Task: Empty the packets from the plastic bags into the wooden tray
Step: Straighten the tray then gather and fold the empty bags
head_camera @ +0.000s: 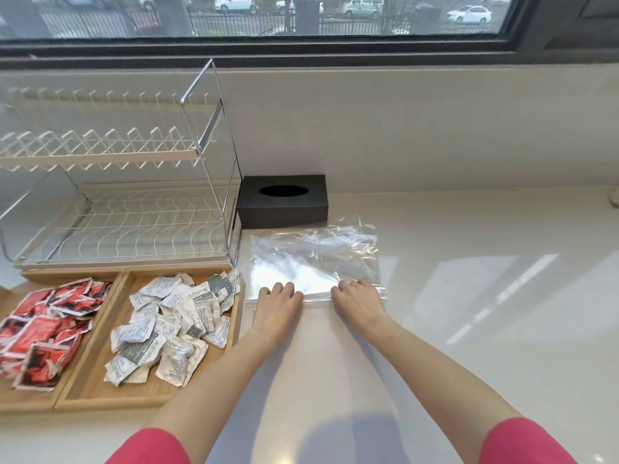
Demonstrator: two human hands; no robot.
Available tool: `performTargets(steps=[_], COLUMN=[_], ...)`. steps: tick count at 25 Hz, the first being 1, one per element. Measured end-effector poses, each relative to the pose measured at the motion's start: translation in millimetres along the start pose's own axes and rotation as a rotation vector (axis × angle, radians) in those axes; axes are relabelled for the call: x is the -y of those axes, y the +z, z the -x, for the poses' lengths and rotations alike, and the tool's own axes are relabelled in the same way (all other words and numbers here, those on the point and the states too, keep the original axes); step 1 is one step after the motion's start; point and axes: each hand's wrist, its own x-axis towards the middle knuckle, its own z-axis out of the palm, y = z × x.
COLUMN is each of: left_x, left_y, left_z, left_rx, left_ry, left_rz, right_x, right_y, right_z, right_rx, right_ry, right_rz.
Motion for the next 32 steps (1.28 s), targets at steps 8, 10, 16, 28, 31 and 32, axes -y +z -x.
performTargets(steps=[8,10,16,28,31,32], left_x=[5.1,-3.1,-46.0,-39.3,-32.1,-29.3], left_y=[-3.7,-2.2,-18.9,-22.3,-27.3,-29.9], left_z=[3.0,16.1,60.3,96.7,100.2,100.9], left_rx=[-0.396,-0.437,-0.043,-0.065,-0.051,-0.036], left_ry=[-0.063,-0.277,-0.755,-0.752,-0.624,-0.576], left_rz=[0.053,0.272,1.664,1.739,1.793,1.815], right_x=[-1.5,-0.8,36.9,26.1,0.6,-5.8], right_y=[-19.0,-14.6,-9.7,-30.3,-32.7,-31.1], right_z=[7.8,20.8,74.9,118.5,117.2,117.0], right_rx=[-0.029,-0.085,-0.223,-0.157,-0.102,-0.031], right_ry=[0.015,0.025,0.04,0.239,0.392,0.433], right_rz=[0.009,-0.104,-0.204,-0.949,-1.015,-1.093])
